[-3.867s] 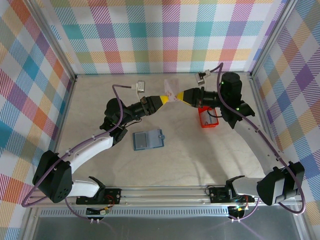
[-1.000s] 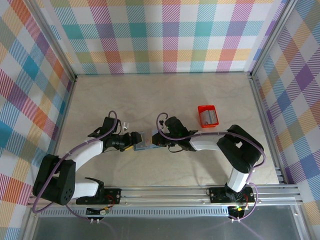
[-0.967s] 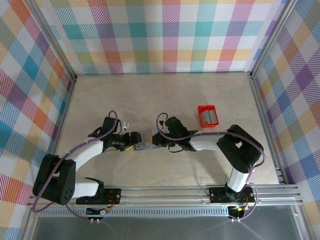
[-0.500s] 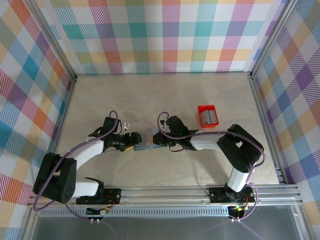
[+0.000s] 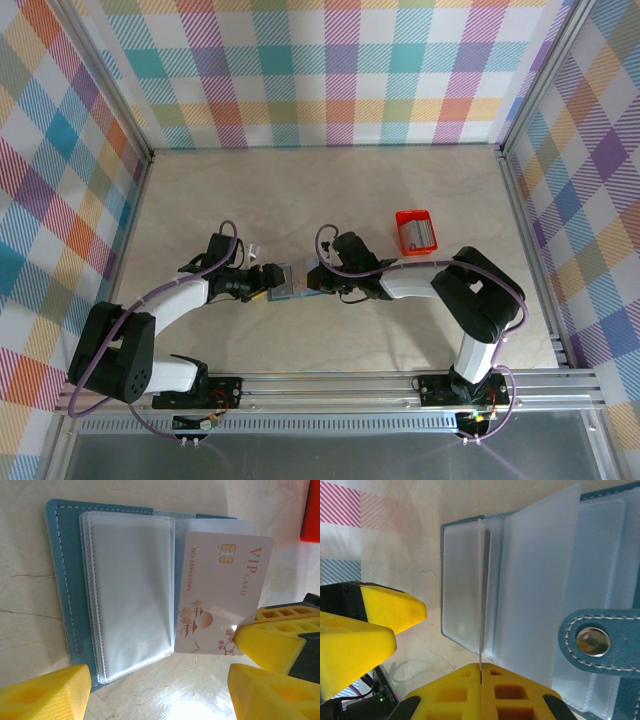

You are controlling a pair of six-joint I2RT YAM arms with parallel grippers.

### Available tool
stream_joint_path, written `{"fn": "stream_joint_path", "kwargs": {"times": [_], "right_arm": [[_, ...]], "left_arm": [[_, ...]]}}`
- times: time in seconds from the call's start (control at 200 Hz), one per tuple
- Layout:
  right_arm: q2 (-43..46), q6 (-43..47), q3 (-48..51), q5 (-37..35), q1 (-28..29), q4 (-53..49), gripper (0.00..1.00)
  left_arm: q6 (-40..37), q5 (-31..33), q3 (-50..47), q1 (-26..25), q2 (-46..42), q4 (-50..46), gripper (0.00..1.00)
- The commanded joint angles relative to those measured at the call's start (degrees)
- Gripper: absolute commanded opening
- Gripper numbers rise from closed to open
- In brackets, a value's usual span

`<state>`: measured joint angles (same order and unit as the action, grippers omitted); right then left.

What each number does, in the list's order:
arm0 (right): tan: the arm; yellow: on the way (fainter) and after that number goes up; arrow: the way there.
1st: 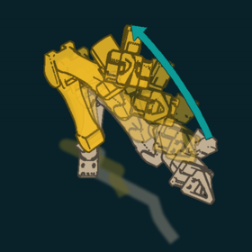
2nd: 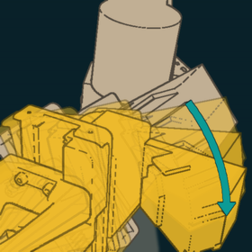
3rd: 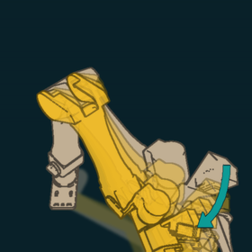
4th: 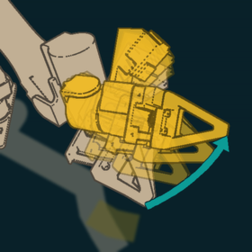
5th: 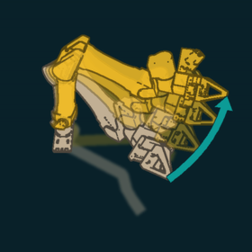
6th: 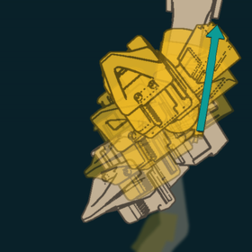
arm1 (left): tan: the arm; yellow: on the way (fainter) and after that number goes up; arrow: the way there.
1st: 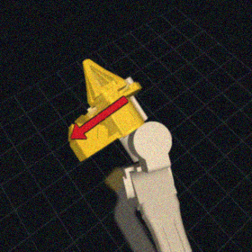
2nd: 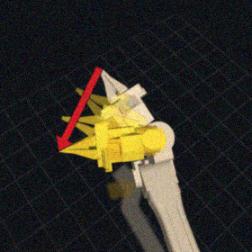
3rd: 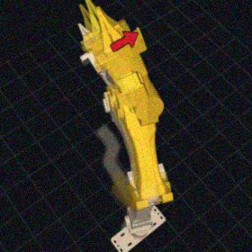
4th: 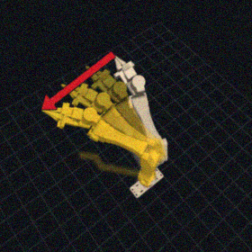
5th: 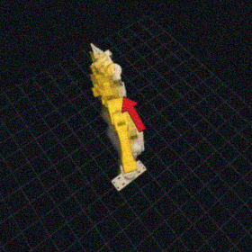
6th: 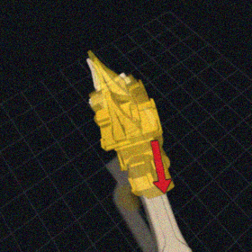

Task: Put the credit cards into the card holder

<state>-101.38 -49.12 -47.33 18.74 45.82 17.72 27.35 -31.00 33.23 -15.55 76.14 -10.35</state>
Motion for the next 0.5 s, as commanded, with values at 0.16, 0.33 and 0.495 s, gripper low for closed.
{"fn": "stream_joint_path", "kwargs": {"times": [0.16,0.33,0.495], "right_arm": [[-1.7,-1.4,-1.4,1.9,-0.4,0.3,0.0],[-2.3,-2.0,-1.6,2.3,-0.4,0.5,0.0],[-2.5,-2.6,-1.5,2.4,-0.4,0.6,0.0]], "left_arm": [[-0.8,-1.6,1.1,0.7,1.0,1.1,0.72],[-0.8,-1.7,1.0,0.7,1.4,1.4,0.72],[-0.7,-1.8,0.8,0.7,1.8,1.5,0.72]]}}
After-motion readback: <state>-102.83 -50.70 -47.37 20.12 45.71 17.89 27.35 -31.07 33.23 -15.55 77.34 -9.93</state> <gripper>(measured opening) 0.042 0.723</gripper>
